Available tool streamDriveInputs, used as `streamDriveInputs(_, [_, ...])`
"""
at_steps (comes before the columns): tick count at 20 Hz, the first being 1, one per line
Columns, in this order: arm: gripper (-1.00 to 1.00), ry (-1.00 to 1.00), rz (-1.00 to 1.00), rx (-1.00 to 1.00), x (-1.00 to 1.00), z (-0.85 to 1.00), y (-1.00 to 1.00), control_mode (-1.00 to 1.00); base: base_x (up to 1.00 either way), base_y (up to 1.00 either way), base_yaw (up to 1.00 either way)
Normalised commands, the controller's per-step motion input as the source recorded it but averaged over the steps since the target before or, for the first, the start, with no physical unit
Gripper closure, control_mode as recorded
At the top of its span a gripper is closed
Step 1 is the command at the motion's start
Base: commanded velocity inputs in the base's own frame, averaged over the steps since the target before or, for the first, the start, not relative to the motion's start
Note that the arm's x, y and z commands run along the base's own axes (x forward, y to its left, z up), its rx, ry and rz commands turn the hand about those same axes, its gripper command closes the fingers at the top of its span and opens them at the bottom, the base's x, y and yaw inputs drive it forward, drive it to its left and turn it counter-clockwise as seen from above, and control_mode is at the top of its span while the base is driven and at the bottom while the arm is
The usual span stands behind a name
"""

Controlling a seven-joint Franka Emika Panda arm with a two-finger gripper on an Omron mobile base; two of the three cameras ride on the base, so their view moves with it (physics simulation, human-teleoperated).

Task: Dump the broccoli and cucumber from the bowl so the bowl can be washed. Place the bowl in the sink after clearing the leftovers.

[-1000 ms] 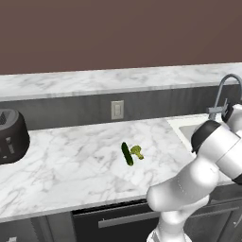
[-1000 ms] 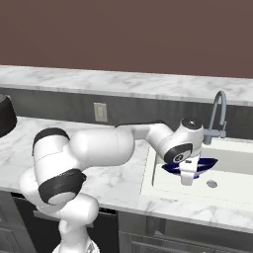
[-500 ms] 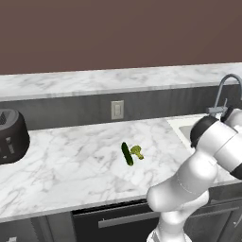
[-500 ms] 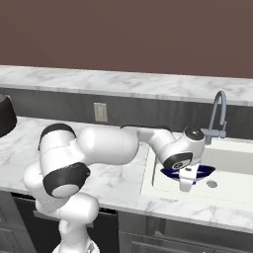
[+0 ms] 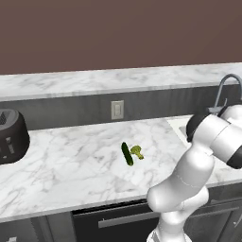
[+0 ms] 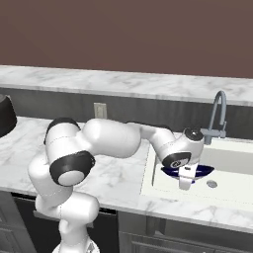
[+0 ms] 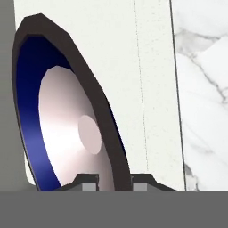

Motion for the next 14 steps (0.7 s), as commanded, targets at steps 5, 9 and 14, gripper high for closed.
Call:
streamDriveInputs(5, [1.0, 0.0, 0.0, 0.0, 0.17, -0.25, 0.0, -1.0, 0.0, 0.0, 0.0])
streamDriveInputs(9, [1.0, 0.0, 0.0, 0.02, 0.1, -0.33, 0.0, -1.0, 0.0, 0.0, 0.0])
streamDriveInputs(14, [1.0, -0.01, 0.0, 0.0, 0.14, -0.17, 0.0, -1.0, 0.0, 0.0, 0.0])
